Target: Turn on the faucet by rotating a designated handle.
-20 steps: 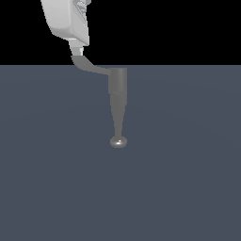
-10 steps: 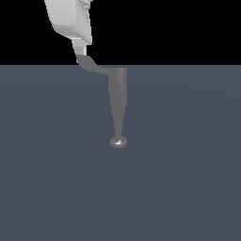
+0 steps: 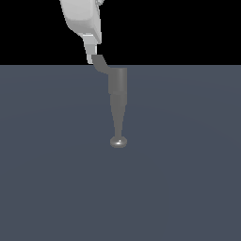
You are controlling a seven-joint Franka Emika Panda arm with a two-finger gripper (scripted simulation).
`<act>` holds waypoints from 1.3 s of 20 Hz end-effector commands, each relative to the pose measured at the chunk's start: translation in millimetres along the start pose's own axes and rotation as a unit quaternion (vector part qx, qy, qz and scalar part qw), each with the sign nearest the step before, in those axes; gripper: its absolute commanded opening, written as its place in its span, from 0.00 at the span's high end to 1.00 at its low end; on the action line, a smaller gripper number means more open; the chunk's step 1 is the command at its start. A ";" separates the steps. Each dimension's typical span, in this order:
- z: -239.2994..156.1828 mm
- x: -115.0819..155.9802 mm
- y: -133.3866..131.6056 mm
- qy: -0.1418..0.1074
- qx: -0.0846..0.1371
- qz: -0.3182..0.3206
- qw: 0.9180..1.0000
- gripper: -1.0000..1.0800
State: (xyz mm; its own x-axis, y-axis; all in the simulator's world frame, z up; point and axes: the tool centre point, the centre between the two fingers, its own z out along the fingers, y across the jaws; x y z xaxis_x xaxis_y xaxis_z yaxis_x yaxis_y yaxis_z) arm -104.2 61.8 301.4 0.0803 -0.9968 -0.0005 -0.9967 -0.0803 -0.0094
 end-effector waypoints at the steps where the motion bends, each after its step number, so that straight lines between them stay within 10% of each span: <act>1: 2.0 12.1 9.7 0.000 -0.004 0.005 1.000 1.00; 21: 1.9 104.1 16.4 0.000 -0.004 0.004 1.000 1.00; 26: 0.3 92.5 6.7 0.000 -0.002 -0.009 1.000 1.00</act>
State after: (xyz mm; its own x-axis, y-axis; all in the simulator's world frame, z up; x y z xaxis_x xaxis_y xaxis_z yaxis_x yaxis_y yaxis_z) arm -106.5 -24.7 301.4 0.1062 -0.9943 0.0003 -0.9943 -0.1062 -0.0053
